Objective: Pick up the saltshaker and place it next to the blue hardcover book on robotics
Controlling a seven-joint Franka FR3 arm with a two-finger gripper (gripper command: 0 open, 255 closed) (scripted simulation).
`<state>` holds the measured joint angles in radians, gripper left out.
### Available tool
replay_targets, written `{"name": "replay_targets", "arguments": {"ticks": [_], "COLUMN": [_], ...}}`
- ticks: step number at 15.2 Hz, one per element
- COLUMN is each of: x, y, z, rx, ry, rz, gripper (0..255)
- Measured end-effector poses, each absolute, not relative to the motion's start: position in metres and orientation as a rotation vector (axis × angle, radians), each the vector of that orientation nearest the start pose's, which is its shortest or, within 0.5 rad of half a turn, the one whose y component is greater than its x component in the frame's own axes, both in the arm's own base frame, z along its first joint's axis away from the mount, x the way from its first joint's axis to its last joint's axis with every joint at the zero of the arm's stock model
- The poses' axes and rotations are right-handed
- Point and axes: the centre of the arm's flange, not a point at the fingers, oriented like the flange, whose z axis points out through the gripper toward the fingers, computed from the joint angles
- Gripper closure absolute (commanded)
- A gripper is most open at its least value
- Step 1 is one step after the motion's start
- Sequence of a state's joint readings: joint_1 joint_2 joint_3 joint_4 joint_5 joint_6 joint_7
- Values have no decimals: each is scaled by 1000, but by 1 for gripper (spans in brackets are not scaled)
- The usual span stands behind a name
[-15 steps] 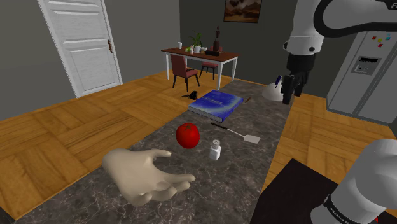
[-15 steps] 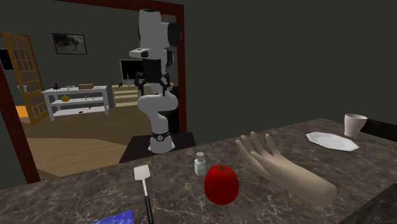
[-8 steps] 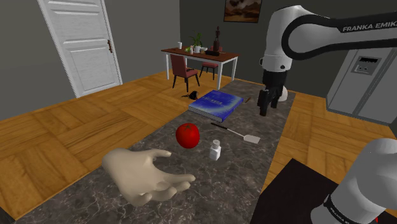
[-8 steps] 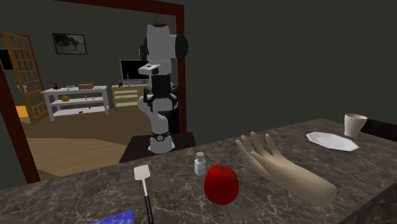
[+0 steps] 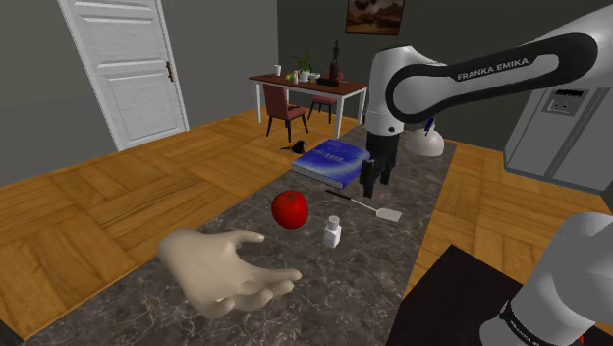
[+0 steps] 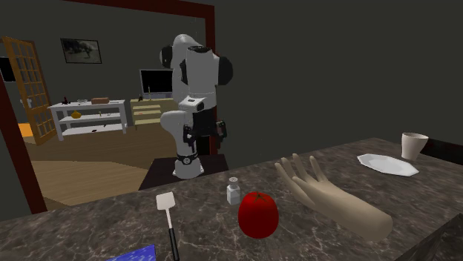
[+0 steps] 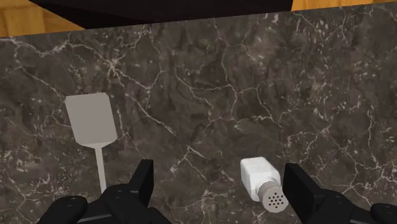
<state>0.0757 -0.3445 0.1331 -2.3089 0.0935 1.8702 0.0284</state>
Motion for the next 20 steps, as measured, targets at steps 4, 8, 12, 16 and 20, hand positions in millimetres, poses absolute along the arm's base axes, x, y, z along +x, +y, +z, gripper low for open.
{"name": "replay_targets", "arguments": {"ticks": [4,8,12,16,20], "x": [454,482,502,502,499], "y": [127,156,180,182,184], "z": [437,404,378,357,340], "rx": [-3071,-3042,-3019,-3016,-3016], "ry": [-277,-338,-385,-390,-390], "rz": [156,156,157,157,157], "gripper": [0,0,0,0,0]}}
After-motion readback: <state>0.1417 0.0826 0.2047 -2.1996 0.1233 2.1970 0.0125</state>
